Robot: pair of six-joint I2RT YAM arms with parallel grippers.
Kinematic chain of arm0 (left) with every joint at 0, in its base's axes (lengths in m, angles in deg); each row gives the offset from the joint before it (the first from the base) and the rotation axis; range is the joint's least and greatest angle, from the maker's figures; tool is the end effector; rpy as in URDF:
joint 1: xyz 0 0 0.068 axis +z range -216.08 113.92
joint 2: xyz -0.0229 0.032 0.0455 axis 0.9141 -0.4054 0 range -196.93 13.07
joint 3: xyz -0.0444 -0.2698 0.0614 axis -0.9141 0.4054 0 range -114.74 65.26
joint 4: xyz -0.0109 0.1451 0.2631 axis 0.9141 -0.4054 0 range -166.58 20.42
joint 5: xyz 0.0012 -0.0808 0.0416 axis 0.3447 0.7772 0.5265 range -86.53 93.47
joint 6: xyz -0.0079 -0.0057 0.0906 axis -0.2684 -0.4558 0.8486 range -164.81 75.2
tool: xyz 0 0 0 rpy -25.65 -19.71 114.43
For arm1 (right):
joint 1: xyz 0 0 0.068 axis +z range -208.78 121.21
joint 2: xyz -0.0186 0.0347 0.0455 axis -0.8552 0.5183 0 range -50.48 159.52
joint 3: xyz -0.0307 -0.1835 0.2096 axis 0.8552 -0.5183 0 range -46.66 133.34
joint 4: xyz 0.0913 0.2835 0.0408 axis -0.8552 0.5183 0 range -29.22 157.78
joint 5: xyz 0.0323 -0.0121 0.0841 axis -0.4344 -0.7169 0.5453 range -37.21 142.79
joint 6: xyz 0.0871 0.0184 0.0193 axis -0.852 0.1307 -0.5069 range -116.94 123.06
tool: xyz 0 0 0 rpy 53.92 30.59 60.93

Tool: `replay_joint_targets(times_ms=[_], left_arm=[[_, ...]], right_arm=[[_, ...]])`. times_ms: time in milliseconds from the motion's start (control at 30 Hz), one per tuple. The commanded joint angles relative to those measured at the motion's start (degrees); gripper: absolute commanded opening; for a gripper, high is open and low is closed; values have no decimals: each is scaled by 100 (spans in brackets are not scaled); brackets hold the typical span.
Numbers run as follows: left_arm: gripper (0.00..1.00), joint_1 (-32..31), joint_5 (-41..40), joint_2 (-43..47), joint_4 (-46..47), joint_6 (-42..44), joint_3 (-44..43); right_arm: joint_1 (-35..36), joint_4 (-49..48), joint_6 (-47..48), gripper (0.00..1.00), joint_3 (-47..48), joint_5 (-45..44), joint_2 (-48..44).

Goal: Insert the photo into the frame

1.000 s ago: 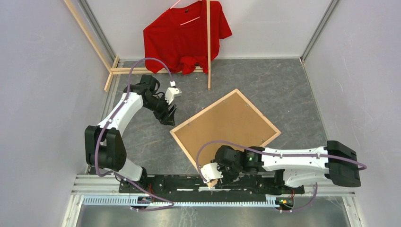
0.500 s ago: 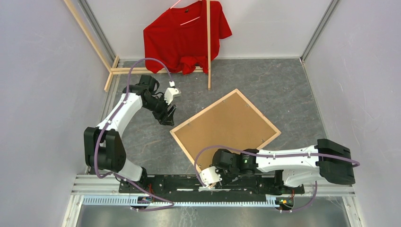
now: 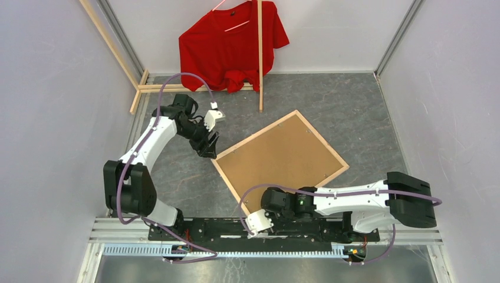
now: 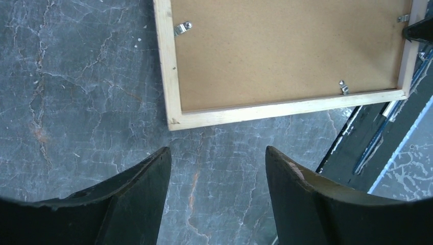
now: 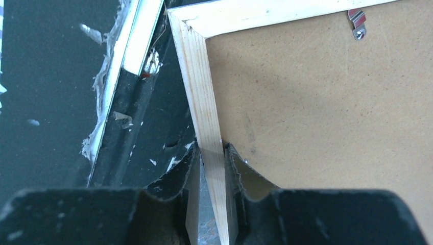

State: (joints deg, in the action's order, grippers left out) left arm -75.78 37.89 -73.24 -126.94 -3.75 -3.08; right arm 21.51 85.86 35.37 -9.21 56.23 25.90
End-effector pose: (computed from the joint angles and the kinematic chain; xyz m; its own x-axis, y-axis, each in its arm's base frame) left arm 0.3167 -0.1009 0.2166 -0.5351 0.6411 -0.5501 0.8375 0.4880 -0.2460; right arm 0.0431 0.2815 0.1045 0.4001 -0.8249 -0.3992 -0.9163 -0.3532 -0.1886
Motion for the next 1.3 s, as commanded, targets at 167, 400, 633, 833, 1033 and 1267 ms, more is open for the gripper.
replay_joint_targets(times_ms=[167, 400, 633, 833, 1033, 1267], left_arm=[[86, 38, 373, 1375, -694, 1184, 153], [90, 38, 478, 2514, -730, 1954, 963], [96, 38, 540, 4038, -772, 3468, 1653], [99, 36, 393, 4818, -825, 4476, 1822], [99, 34, 519, 5355, -199, 5012, 2161], [95, 29, 762, 5948, 1798, 4854, 2799]], right_arm=[[-631, -865, -544, 0, 799, 344, 397], [-1010, -1352, -938, 0, 1493, 730, 521], [-1461, -1113, -1647, 0, 2872, 1413, 678], [-1777, -908, -1876, 0, 3786, 1843, 895], [-1916, -573, -1879, 0, 4355, 2145, 1165], [-1982, -320, -1886, 0, 4626, 2227, 1317]])
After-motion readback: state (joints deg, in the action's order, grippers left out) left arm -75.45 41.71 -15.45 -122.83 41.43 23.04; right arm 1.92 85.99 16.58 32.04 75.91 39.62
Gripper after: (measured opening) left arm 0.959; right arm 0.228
